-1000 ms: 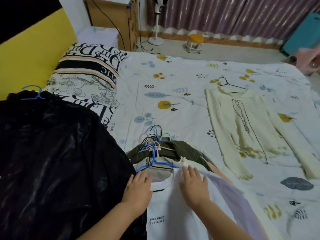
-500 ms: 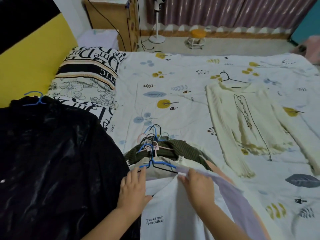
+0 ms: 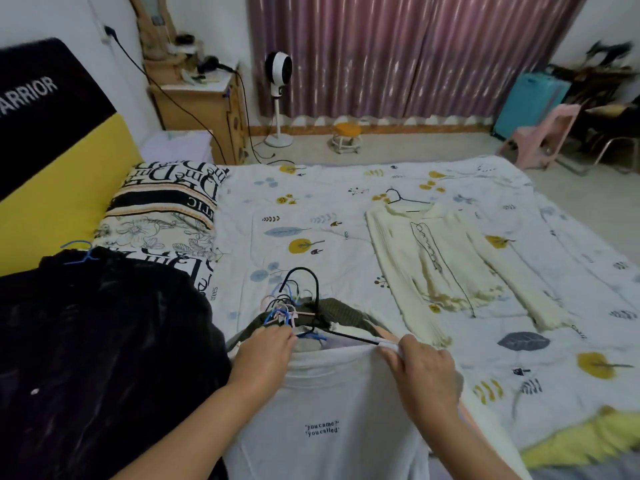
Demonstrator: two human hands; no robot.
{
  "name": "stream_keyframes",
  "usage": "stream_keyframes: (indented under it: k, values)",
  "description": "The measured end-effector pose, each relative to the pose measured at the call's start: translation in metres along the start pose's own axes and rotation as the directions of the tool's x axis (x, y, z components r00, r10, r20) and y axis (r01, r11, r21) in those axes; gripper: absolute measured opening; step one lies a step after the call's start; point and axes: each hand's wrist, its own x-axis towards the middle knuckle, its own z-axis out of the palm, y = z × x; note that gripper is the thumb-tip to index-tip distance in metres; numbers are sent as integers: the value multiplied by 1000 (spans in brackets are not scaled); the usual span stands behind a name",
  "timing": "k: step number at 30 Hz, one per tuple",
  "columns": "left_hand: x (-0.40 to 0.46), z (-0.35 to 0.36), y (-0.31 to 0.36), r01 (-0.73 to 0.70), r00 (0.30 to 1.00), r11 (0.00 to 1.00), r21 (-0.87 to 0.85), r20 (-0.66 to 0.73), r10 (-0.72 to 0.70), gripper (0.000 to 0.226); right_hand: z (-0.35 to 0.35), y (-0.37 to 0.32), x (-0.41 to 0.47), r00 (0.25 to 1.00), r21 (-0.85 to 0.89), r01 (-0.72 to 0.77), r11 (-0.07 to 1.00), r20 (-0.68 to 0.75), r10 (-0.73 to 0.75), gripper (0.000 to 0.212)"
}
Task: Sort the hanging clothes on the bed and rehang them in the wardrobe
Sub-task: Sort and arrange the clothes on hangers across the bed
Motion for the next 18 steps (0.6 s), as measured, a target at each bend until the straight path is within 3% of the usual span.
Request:
stream_keyframes:
  k: [3, 5, 7, 10, 14, 18]
  values:
    - [-29, -28, 16, -106, 989, 991, -85, -112, 96, 30, -42, 6, -26, 996, 33, -45, 998, -73, 48, 62]
    - [-51, -50, 24, -145, 969, 985, -91, -214, 123, 54, -73, 8, -41, 982, 120, -123, 985, -128, 138, 44]
    - [-72, -71, 27, -178, 957, 981, -71, -244, 156, 72, -104, 9, -55, 967, 145, -116, 983, -208, 145, 44]
    - [-100, -101, 35, -244, 937, 970, -18, -261, 231, 79, -150, 4, -74, 956, 157, -100, 983, -259, 138, 45]
    - [-124, -140, 46, -368, 880, 930, 15, -316, 354, 71, -196, 6, -98, 928, 251, -192, 949, -268, 259, 48]
    - [-145, -176, 68, -439, 864, 899, 17, -267, 427, 33, -236, 15, -115, 909, 251, -167, 953, -336, 248, 41]
